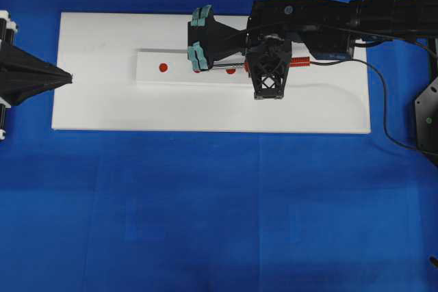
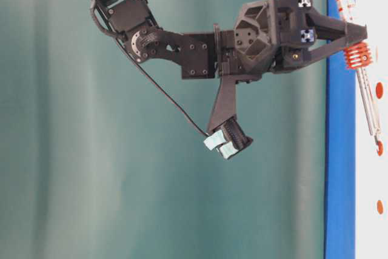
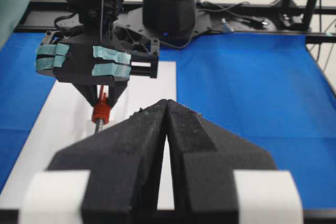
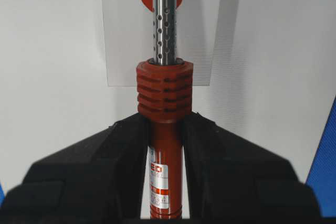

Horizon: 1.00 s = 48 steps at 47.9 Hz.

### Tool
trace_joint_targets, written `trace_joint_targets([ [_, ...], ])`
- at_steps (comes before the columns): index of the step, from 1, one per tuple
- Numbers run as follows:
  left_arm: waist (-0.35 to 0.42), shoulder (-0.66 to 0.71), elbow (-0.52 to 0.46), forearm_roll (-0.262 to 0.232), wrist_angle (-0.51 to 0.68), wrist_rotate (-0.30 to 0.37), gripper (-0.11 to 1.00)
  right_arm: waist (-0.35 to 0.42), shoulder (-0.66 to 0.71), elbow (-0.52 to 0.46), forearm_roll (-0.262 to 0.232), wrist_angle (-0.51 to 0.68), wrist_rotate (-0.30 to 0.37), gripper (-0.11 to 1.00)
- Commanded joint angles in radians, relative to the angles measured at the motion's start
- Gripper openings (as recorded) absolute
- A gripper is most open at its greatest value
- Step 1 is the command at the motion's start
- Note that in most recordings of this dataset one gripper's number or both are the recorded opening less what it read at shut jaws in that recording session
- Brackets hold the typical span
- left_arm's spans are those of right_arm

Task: Touch the tip of the soldering iron to the mark.
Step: 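Raise the iron tip off the strip with the right gripper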

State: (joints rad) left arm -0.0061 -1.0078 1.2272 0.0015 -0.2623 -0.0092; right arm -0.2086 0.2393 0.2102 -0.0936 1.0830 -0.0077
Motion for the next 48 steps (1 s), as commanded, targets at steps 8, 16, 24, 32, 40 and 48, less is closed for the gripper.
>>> trace_joint_targets([
  [8,-0.002,0.003,-0.012,0.002,-0.005,0.000,0.00,0.002,-0.071,-0.061,-0.005,0.029,-0.003,0.06],
  [16,-0.002,0.003,-0.011,0.000,-0.005,0.000,0.00,0.003,-0.138,-0.120,-0.032,0.098,-0.002,0.06],
  [24,-0.002,0.002,-0.012,0.002,-0.006,0.000,0.00,0.014,-0.175,-0.189,-0.092,0.187,-0.003,0.06],
  [32,-0.002,0.002,-0.012,0.002,-0.006,0.000,0.00,0.015,-0.178,-0.219,-0.107,0.244,-0.006,0.06],
  [40,-0.002,0.002,-0.011,0.002,-0.005,0.000,0.00,0.017,-0.178,-0.216,-0.107,0.235,-0.005,0.06],
  [48,-0.002,0.002,-0.011,0.002,-0.005,0.000,0.00,0.015,-0.181,-0.202,-0.106,0.230,-0.005,0.06],
])
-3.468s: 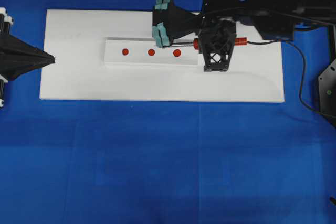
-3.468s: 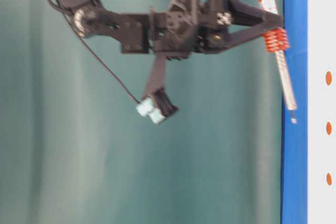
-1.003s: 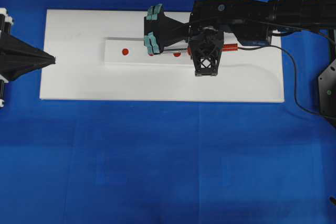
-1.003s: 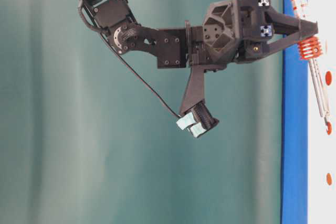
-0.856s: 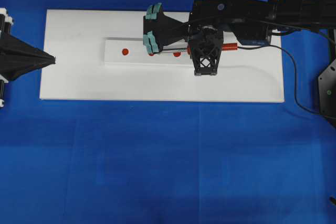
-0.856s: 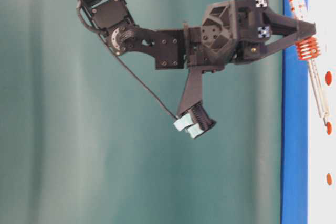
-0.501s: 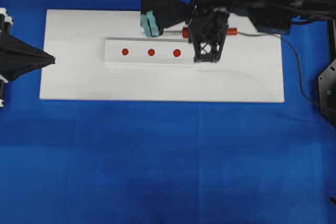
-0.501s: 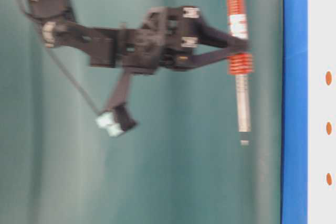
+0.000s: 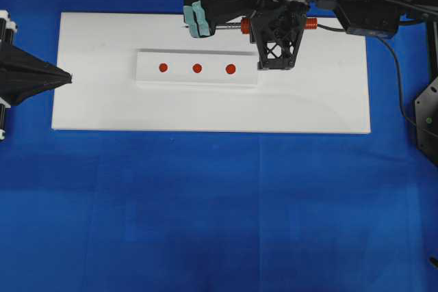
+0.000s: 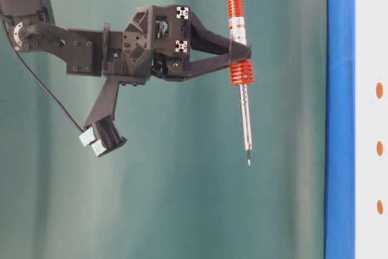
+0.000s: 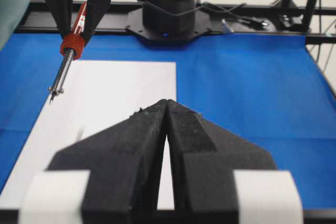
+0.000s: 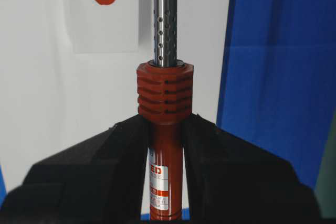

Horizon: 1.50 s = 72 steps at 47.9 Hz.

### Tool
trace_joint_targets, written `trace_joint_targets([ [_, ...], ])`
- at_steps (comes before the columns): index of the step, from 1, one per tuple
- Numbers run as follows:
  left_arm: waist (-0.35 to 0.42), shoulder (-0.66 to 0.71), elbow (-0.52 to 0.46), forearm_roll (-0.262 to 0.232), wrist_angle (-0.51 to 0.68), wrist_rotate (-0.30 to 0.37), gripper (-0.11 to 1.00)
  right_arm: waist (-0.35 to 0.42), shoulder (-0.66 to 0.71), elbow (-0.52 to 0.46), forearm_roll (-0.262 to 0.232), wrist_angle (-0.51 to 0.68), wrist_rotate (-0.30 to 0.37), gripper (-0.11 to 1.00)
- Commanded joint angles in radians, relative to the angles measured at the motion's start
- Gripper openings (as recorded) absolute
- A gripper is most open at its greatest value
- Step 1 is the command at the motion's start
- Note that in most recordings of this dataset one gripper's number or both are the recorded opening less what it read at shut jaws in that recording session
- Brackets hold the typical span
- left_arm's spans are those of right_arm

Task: Touch the tip of the soldering iron to the mark.
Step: 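Raise the iron tip off the strip with the right gripper, then lower the iron tip with the right gripper onto the right red dot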

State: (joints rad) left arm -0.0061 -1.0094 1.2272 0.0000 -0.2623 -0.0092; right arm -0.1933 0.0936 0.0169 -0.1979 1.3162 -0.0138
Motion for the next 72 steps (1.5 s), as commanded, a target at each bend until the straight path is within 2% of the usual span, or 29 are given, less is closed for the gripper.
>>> trace_joint_targets([
  [1,-0.002,0.003,-0.011,0.003,-0.006,0.000,0.00,0.002,-0.038,-0.005,-0.003,-0.003,0.002,0.06],
  [16,-0.002,0.003,-0.012,0.003,-0.005,-0.002,0.00,0.002,-0.146,0.153,0.023,-0.028,0.012,0.06],
  [28,-0.002,0.003,-0.011,0.003,-0.006,-0.002,0.00,0.002,-0.225,0.258,0.029,-0.032,0.048,0.06],
  [45,-0.002,0.003,-0.011,0.003,-0.008,-0.002,0.00,0.000,-0.224,0.272,0.029,-0.051,0.049,0.06],
  [55,-0.002,0.003,-0.011,0.003,-0.006,-0.002,0.00,0.000,-0.156,0.281,0.034,-0.054,0.049,0.06],
  [72,-0.002,0.006,-0.009,0.003,-0.005,0.000,0.00,-0.002,-0.057,0.324,0.055,-0.132,0.044,0.06],
])
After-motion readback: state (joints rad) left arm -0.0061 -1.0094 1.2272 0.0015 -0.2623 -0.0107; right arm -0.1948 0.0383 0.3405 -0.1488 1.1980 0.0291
